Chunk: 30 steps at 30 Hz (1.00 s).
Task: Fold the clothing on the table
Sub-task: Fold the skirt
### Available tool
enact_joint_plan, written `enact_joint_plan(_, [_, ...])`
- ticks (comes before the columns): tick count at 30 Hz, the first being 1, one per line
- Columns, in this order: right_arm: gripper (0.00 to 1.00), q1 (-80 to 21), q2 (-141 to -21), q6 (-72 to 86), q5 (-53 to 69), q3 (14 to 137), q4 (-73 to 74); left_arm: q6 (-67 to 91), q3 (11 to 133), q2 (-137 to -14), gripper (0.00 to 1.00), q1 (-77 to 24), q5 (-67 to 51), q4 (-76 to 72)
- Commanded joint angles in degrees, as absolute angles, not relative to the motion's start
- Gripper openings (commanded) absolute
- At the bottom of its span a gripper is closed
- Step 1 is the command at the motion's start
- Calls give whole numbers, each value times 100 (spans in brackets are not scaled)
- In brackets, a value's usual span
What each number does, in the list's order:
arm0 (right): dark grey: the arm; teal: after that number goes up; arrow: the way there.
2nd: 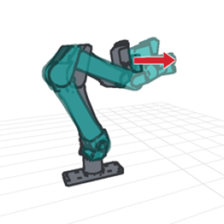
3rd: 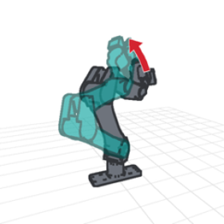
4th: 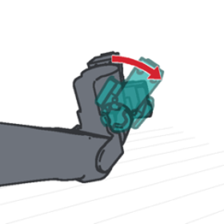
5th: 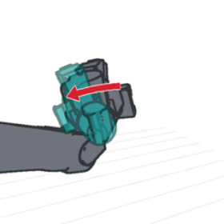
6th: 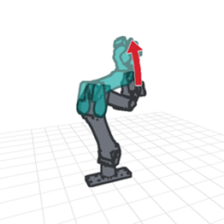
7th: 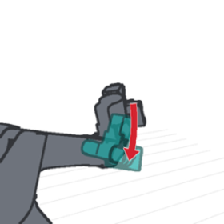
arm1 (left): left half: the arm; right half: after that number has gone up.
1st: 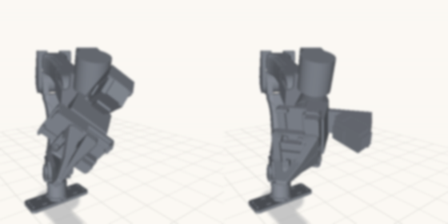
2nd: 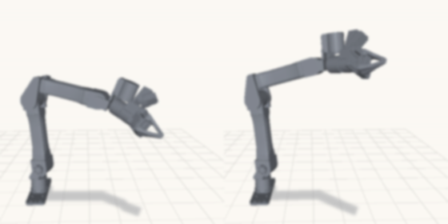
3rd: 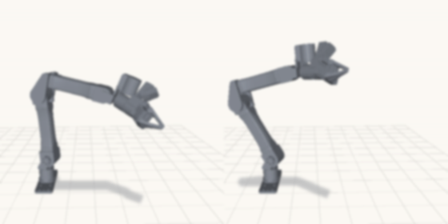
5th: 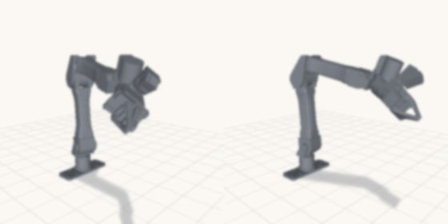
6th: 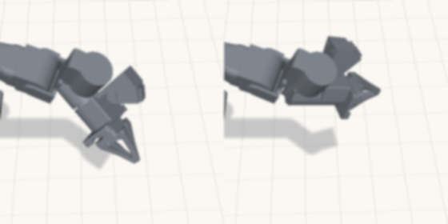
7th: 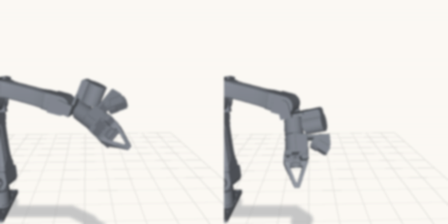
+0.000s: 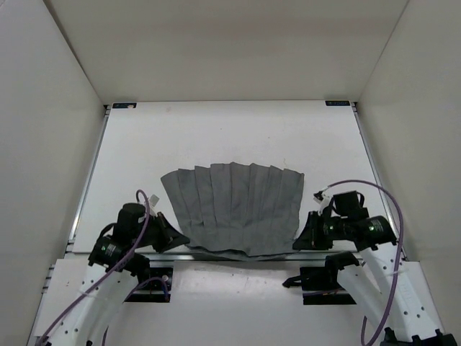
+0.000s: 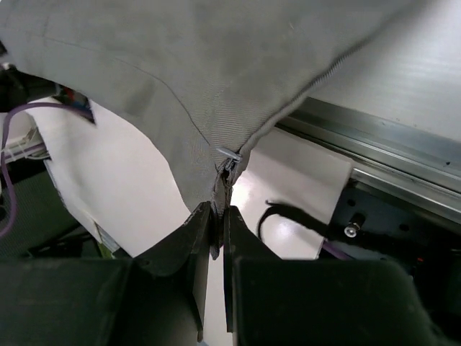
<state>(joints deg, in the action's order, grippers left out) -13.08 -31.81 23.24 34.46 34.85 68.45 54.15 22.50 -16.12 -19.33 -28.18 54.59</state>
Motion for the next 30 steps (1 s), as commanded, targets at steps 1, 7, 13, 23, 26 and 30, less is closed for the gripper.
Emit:
enact_joint_plan(1, [0,-1275,-3838,1978,3638,4235,6918,5213,2777,-2406,0,-1908,-2918,4766])
enact_joint_plan(7, [0,-695,-5103,1784,4042,4886,5565,4844,3234,-3936,0,-1258,-3164,3229])
enact_joint_plan(13, [0,-370,-6273,2100,4455,5133,3906,4623,3963,-5807,0,-432,-3190,2207])
enact_joint_plan(23, [0,237,-8374,2856,5002,5906,1750,5176,5044,-8155,0,-536,-3304,362])
enact_joint_plan(26, [0,115,-8691,2533,4791,6554,1896,5265,5377,-8586,0,-554,-3287,158])
enact_joint_plan(30, [0,26,-8904,1821,4316,7750,2994,5212,6168,-8623,0,-414,-3568,430])
